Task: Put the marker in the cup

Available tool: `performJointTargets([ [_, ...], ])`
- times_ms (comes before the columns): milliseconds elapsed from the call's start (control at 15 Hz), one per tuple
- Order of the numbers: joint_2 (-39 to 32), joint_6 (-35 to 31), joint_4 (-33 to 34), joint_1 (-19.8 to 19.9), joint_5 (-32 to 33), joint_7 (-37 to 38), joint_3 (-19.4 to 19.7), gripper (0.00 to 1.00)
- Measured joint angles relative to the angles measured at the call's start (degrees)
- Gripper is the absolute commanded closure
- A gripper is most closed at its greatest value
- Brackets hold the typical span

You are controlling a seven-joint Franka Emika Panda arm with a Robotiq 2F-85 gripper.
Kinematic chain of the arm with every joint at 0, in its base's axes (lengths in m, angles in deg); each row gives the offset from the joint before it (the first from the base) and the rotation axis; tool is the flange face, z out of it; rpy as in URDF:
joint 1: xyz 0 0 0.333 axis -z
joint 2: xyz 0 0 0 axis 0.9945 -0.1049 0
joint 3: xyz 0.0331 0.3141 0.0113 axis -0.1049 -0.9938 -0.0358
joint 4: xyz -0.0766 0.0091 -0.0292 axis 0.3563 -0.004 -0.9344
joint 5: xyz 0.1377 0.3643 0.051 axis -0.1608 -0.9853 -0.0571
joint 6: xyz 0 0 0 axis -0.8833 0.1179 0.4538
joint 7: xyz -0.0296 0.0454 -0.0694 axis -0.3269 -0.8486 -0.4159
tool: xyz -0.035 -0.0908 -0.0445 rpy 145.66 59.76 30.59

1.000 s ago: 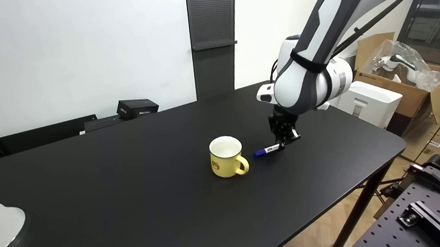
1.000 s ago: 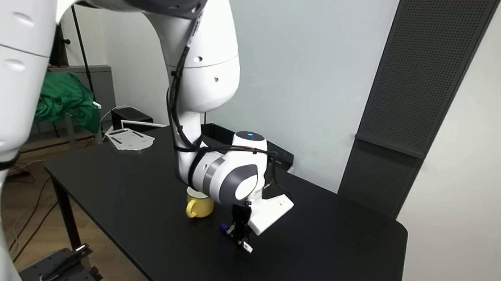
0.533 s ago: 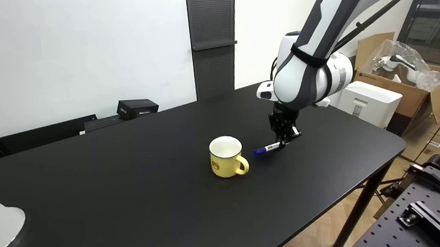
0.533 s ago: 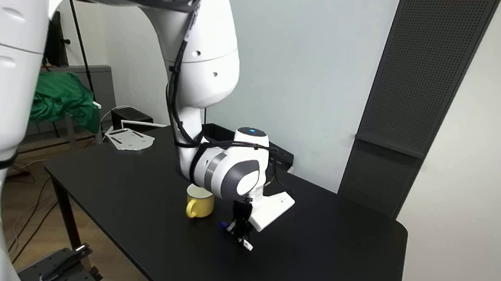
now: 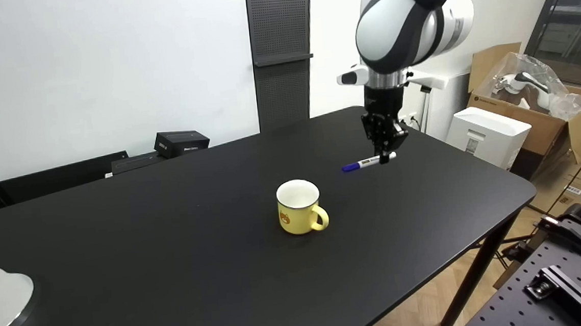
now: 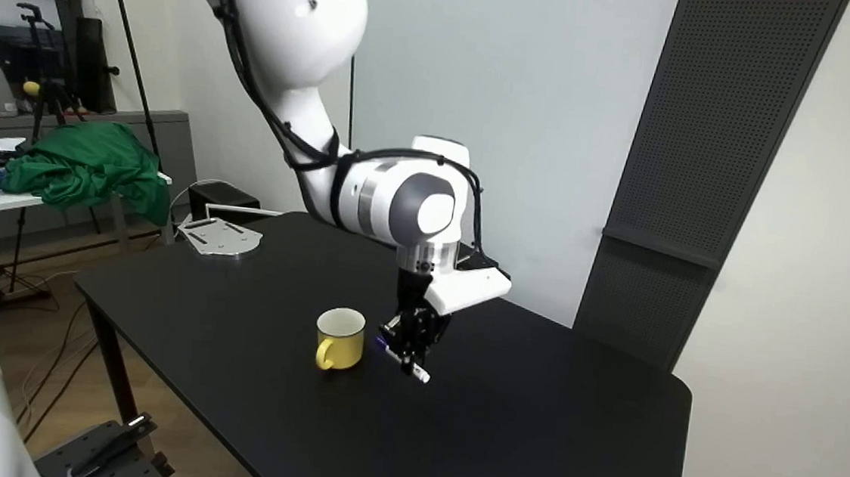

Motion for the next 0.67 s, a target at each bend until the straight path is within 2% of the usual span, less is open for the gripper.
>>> performJointTargets([
  [267,4.7,16.5,5.7,-3.5,5.4,12.4,0.0,0.96],
  [467,4.3,25.9,10.6,-6.3,10.3,21.4,-0.9,0.96],
  [667,2.1,32.9,14.4,-9.2,12.7,26.6,-2.6,0.96],
])
